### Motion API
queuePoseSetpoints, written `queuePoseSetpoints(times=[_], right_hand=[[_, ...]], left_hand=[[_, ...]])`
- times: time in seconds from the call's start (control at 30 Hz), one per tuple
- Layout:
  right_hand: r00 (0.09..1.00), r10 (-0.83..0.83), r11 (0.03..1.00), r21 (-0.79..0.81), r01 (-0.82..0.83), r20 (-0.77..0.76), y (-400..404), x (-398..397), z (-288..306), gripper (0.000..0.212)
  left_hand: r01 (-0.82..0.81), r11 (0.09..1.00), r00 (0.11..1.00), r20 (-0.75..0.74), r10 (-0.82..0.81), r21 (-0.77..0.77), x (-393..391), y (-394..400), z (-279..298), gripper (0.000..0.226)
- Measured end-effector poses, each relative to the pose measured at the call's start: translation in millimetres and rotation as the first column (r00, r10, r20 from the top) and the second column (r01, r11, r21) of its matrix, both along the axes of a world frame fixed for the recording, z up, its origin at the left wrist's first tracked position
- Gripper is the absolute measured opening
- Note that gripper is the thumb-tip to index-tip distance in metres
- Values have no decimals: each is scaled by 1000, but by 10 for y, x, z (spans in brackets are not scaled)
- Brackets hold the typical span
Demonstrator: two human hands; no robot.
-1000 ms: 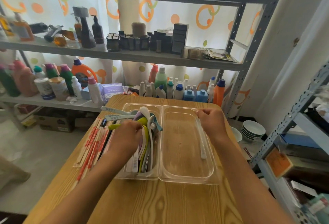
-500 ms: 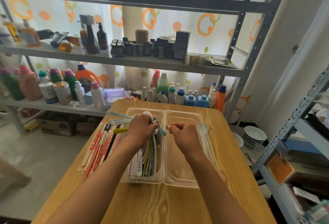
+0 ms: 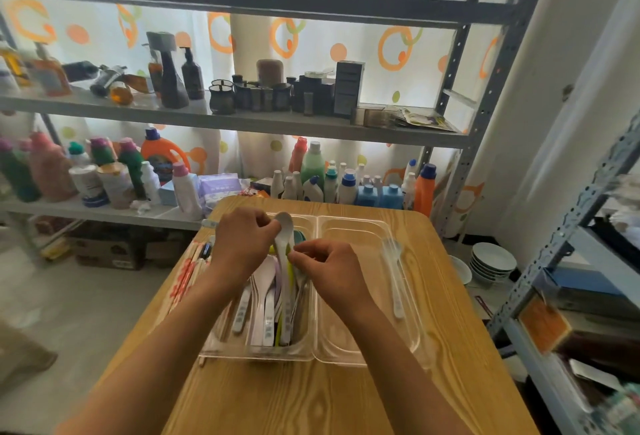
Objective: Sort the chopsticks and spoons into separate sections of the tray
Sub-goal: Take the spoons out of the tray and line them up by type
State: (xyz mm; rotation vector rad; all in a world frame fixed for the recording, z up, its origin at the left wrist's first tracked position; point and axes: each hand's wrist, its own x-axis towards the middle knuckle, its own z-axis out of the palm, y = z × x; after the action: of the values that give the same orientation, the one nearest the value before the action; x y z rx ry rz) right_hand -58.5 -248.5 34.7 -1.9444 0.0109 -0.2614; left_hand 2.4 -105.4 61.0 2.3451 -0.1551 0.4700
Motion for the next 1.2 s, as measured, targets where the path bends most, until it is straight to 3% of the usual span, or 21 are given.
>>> queuePoseSetpoints(times=[0.2, 0.37, 0.53, 0.63, 0.73, 0.83, 0.97, 1.2], right_hand=[[997, -35, 997, -62, 39, 65, 64, -84, 56, 39], [987, -93, 989, -99, 106, 132, -151, -164, 76, 30], [968, -187, 982, 4, 189, 166, -617, -231, 149, 23], [938, -324, 945, 84, 316, 119, -1030, -214, 150, 20], [868, -496, 859, 130, 495, -25, -1465, -76, -1, 11], [811, -562, 809, 96, 580, -161, -1731, 64, -279, 4], [786, -584, 806, -37, 590, -203, -1859, 178, -553, 10], [836, -515, 855, -182, 486, -188, -1774, 257, -713, 22]], left_hand=[[36, 995, 998, -54, -41, -92, -89, -60, 147, 17], [189, 962, 976, -70, -206, -198, -156, -279, 150, 21], [291, 931, 947, -74, -313, -219, -202, -513, 154, 24], [279, 940, 944, -124, -306, -197, -191, -534, 61, 20], [253, 943, 942, -168, -291, -215, -175, -473, 2, 19], [225, 949, 940, -207, -271, -221, -166, -387, -46, 19], [224, 955, 936, -230, -266, -192, -133, -280, -71, 18], [223, 966, 944, -220, -247, -128, -85, -170, -115, 18]])
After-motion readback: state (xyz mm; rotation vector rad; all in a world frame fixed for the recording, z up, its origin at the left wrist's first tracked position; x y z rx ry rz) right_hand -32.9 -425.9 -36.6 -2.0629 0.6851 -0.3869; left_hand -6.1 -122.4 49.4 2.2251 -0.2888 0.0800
